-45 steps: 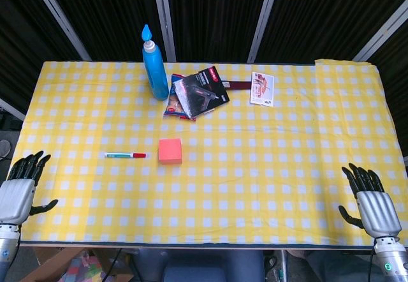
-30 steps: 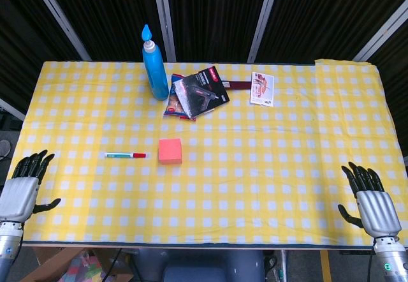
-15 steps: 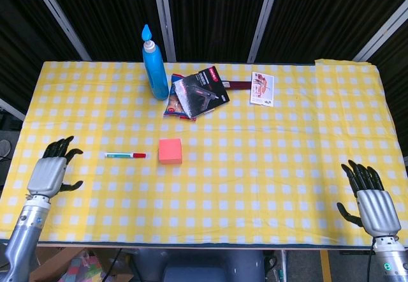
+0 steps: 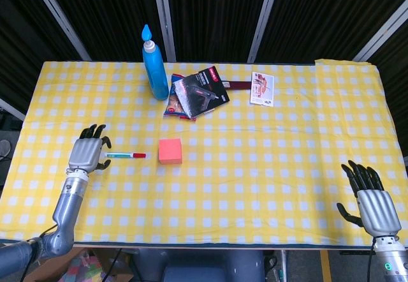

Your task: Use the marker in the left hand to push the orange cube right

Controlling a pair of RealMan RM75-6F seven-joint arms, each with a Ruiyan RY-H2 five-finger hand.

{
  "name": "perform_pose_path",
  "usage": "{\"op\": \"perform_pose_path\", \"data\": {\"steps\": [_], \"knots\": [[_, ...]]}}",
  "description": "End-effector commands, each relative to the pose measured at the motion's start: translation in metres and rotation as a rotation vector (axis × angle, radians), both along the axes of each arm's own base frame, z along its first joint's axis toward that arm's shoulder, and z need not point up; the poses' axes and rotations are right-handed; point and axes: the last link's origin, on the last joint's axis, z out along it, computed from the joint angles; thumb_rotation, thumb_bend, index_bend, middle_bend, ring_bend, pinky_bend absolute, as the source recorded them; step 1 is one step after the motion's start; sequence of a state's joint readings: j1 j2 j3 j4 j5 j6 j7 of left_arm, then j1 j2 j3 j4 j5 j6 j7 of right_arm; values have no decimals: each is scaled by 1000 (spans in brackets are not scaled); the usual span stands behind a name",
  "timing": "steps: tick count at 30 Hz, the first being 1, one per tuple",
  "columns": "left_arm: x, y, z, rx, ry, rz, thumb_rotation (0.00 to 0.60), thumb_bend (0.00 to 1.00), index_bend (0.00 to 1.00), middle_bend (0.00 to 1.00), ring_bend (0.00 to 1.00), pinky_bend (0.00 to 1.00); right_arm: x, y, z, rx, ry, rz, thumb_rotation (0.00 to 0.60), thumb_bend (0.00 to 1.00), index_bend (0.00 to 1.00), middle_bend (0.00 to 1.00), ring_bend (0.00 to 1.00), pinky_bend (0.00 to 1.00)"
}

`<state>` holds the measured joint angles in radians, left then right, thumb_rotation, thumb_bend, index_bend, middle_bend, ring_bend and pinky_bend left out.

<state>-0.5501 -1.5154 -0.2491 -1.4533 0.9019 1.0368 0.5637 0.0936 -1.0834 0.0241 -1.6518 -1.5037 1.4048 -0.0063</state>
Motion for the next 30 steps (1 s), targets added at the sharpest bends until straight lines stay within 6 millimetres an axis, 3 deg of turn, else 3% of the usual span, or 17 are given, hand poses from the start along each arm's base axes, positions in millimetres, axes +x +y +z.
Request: {"op": "perform_pose_path", "data": {"steps": [1, 15, 23, 30], "knots": [[3, 9, -13, -19, 22, 14, 600, 307, 450, 65, 0, 93, 0, 0, 0, 1, -2, 0, 600, 377, 0, 0, 0, 0], [4, 24, -41, -42, 57, 40, 600, 313, 460, 65, 0, 93, 0, -1, 1, 1, -13, -7, 600, 378, 0, 0, 0, 0], [1, 26, -48, -51, 90, 52, 600, 373, 484, 76, 0, 93, 0, 0, 1, 3, -18, -8, 600, 377, 0, 0, 0, 0], [0, 25, -49, -49, 96, 49, 600, 448, 570, 110, 0, 93, 0, 0, 1, 0, -21, -8, 600, 377, 0, 0, 0, 0]]}}
